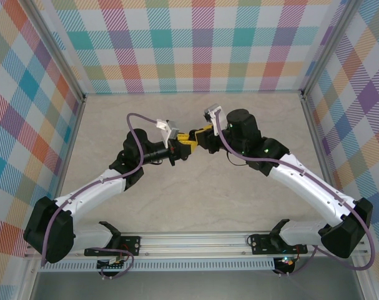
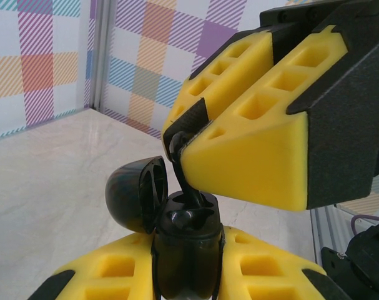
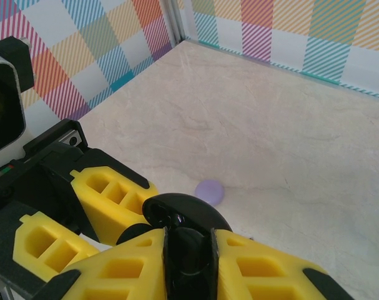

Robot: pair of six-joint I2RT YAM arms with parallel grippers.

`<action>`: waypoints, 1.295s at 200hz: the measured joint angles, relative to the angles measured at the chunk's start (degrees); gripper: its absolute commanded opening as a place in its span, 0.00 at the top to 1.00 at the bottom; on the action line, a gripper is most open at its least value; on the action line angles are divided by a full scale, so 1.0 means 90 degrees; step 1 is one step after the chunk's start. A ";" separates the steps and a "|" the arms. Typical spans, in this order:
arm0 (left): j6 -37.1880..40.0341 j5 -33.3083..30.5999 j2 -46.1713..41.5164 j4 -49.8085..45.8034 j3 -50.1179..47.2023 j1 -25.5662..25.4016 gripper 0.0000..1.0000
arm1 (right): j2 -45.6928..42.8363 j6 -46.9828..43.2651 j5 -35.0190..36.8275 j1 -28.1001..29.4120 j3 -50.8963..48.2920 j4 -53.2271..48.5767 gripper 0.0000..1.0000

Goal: Insert wireless bluetooth earbuds into charging case

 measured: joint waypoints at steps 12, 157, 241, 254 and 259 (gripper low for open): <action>-0.0007 -0.0005 0.0000 -0.0002 0.0000 0.0000 0.99 | 0.0000 0.0000 -0.0002 0.0000 0.0000 0.0000 0.77; -0.0051 -0.0255 0.0063 -0.0022 0.0024 0.0000 0.99 | 0.0066 0.0027 -0.0007 0.0029 0.0007 -0.0032 0.76; -0.0180 -0.0350 0.0063 0.0024 0.0024 0.0000 1.00 | 0.0136 0.0032 -0.0090 0.0029 0.0100 -0.0202 0.71; -0.0194 -0.0350 0.0063 0.0058 0.0024 0.0000 1.00 | 0.0163 0.0036 -0.0107 0.0029 0.0117 -0.0231 0.70; -0.0194 -0.0347 0.0073 0.0063 0.0024 0.0000 1.00 | 0.0180 0.0039 -0.0104 0.0029 0.0143 -0.0260 0.70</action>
